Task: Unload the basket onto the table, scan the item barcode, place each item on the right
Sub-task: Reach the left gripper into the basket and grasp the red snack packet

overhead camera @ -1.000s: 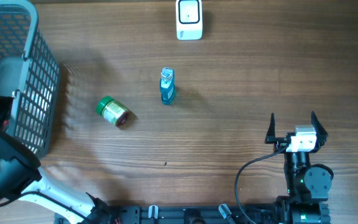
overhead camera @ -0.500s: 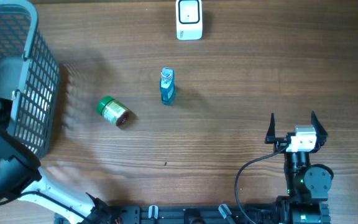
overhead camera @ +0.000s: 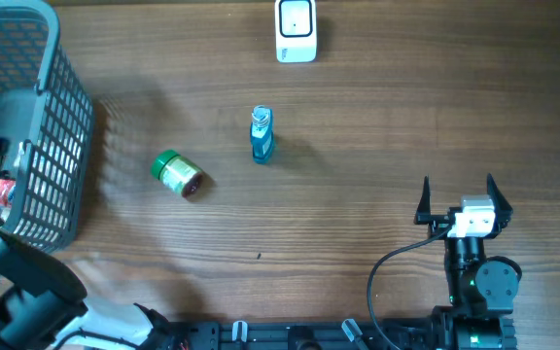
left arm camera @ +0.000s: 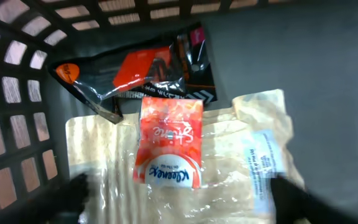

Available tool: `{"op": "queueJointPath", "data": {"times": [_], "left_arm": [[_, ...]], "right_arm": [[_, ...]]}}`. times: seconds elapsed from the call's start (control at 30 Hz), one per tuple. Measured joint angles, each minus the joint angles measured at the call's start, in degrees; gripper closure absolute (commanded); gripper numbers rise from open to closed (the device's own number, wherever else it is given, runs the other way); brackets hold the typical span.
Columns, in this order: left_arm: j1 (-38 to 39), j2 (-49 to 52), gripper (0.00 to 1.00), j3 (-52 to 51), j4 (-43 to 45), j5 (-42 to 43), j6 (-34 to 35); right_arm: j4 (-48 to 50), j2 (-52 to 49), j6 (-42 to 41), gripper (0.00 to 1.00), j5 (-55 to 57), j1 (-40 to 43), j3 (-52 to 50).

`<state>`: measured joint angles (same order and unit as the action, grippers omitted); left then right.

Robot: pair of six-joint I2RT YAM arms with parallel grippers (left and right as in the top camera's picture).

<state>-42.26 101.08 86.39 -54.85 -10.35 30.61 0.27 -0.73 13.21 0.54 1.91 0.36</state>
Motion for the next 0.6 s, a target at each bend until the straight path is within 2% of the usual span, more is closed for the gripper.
{"op": "queueJointPath", "data": {"times": [0.17,0.43,0.47,0.53,0.6], "left_arm": [[0.0,0.7,0.0,-1.2,1.8,0.0,0.1],[0.0,3.7,0.0,-11.4,10.6,0.0,0.1],[0.0,3.7,0.04,-12.2,11.4,0.2,0.1],[0.0,3.7,0.26,-13.2,12.2,0.5,0.1],[0.0,3.7,0.31,-13.2,12.8,0.7,0.0]], "right_arm": [[0.0,0.0,0.0,0.0,0.0,0.0,0.0],[0.0,0.0,0.0,0.0,0.0,0.0,0.0],[0.0,0.0,0.0,0.0,0.0,0.0,0.0],[0.0,0.0,0.0,0.0,0.0,0.0,0.0],[0.0,0.0,0.0,0.0,0.0,0.0,0.0]]}}
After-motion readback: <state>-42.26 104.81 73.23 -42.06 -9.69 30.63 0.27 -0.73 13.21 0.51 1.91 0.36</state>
